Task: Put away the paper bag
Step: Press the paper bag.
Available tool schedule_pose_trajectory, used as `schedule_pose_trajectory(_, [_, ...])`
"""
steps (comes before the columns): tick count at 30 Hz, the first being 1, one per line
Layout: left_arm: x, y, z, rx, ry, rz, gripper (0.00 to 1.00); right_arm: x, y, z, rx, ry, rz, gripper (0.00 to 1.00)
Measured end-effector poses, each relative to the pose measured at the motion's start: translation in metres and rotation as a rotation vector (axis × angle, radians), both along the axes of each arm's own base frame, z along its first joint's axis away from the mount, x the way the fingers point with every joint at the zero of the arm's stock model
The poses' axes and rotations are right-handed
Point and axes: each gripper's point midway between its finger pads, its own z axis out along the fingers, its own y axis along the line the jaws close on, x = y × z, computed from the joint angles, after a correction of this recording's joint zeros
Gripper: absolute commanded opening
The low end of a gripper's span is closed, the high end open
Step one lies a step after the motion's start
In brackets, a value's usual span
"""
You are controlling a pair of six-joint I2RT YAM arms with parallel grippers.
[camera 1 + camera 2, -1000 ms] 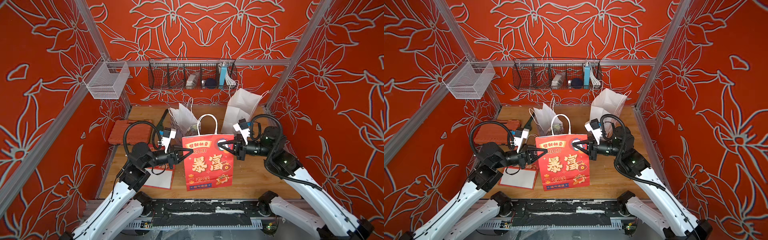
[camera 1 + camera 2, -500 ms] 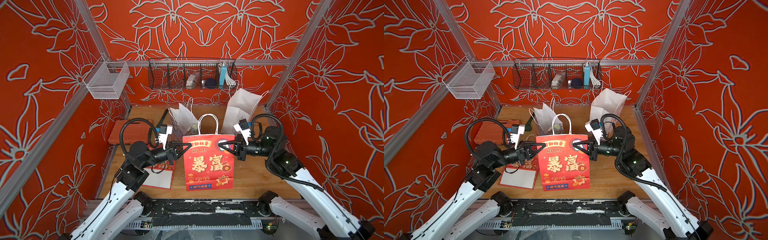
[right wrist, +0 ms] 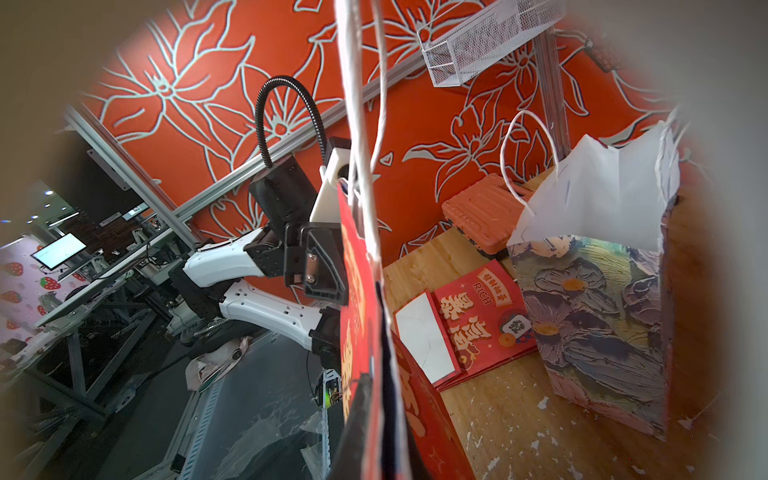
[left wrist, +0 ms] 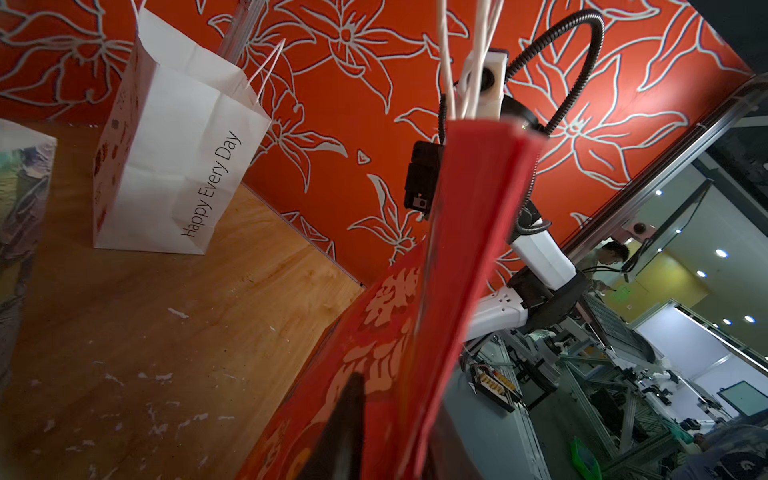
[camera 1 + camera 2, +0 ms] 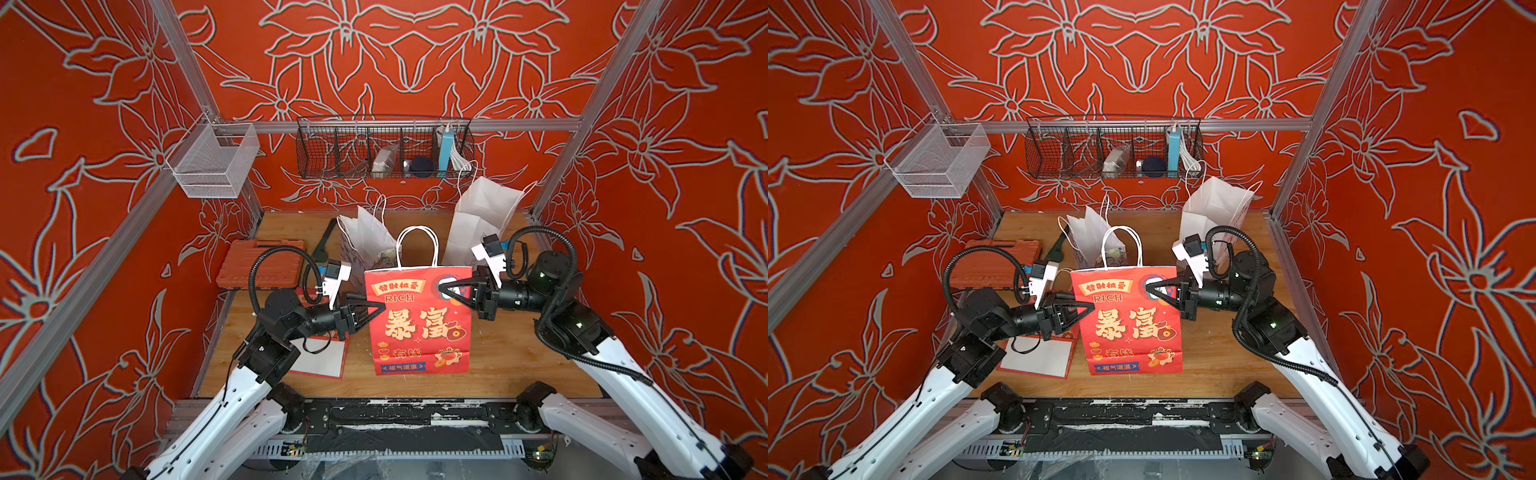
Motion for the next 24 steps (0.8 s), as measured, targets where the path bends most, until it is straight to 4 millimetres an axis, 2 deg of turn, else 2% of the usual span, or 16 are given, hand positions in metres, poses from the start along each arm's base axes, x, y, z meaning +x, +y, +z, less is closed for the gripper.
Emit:
schedule_pose_trajectory(2, [-0.007, 0.001, 0.004, -0.003, -0.034, -0.015, 0.00, 0.000, 0.001, 0.001, 0.004, 0.009, 0.006, 0.00])
schedule_pose_trajectory(3, [-0.009, 0.002, 0.006, -0.005, -0.046, -0.020, 0.03, -0.001, 0.001, 0.001, 0.006, 0.013, 0.011, 0.00])
schedule_pose_trajectory(5, [-0.015, 0.003, 0.008, -0.005, -0.072, -0.036, 0.64, -0.002, 0.002, 0.002, 0.010, 0.020, 0.015, 0.00])
schedule_pose_trajectory(6, [-0.017, 0.003, 0.009, -0.007, -0.078, -0.042, 0.84, -0.002, 0.001, 0.004, 0.013, 0.020, 0.014, 0.00])
schedule_pose_trajectory(7, [-0.019, 0.003, 0.010, -0.008, -0.082, -0.047, 0.98, -0.002, 0.001, 0.007, 0.018, 0.017, 0.011, 0.00])
schedule_pose_trajectory(10, [-0.021, 0.002, 0.009, -0.006, -0.079, -0.066, 0.98, -0.003, 0.000, 0.023, 0.041, -0.006, 0.007, 0.00])
schedule_pose_trajectory(12, [-0.024, 0.001, 0.007, -0.005, -0.071, -0.082, 0.86, -0.004, -0.001, 0.036, 0.062, -0.028, 0.007, 0.00])
schedule_pose_trajectory(13, [-0.026, 0.000, 0.006, -0.003, -0.076, -0.092, 0.77, -0.005, -0.002, 0.042, 0.072, -0.039, 0.007, 0.00])
schedule_pose_trajectory(14, [-0.027, 0.000, 0.005, -0.001, -0.076, -0.102, 0.55, -0.005, -0.002, 0.047, 0.082, -0.048, 0.007, 0.00])
schedule_pose_trajectory(16, [-0.031, -0.001, 0.006, 0.000, -0.087, -0.120, 0.03, -0.006, -0.003, 0.052, 0.094, -0.053, 0.008, 0.00])
schedule_pose_trajectory(17, [-0.031, -0.001, 0.006, 0.003, -0.086, -0.124, 0.00, -0.006, -0.003, 0.054, 0.098, -0.054, 0.008, 0.00])
schedule_pose_trajectory(20, [-0.035, 0.000, 0.010, 0.010, -0.104, -0.128, 0.00, -0.007, -0.003, 0.055, 0.104, -0.044, 0.009, 0.00])
schedule_pose_trajectory(21, [-0.037, 0.001, 0.012, 0.009, -0.107, -0.127, 0.07, -0.007, -0.003, 0.055, 0.105, -0.042, 0.009, 0.00])
schedule_pose_trajectory(22, [-0.038, 0.002, 0.013, 0.009, -0.115, -0.127, 0.35, -0.007, -0.003, 0.055, 0.105, -0.038, 0.011, 0.00])
schedule_pose_trajectory(23, [-0.040, 0.003, 0.012, 0.011, -0.115, -0.127, 0.53, -0.007, -0.002, 0.055, 0.104, -0.035, 0.013, 0.00])
schedule_pose_trajectory(24, [-0.041, 0.003, 0.011, 0.013, -0.109, -0.126, 0.62, -0.007, -0.002, 0.055, 0.105, -0.033, 0.013, 0.00])
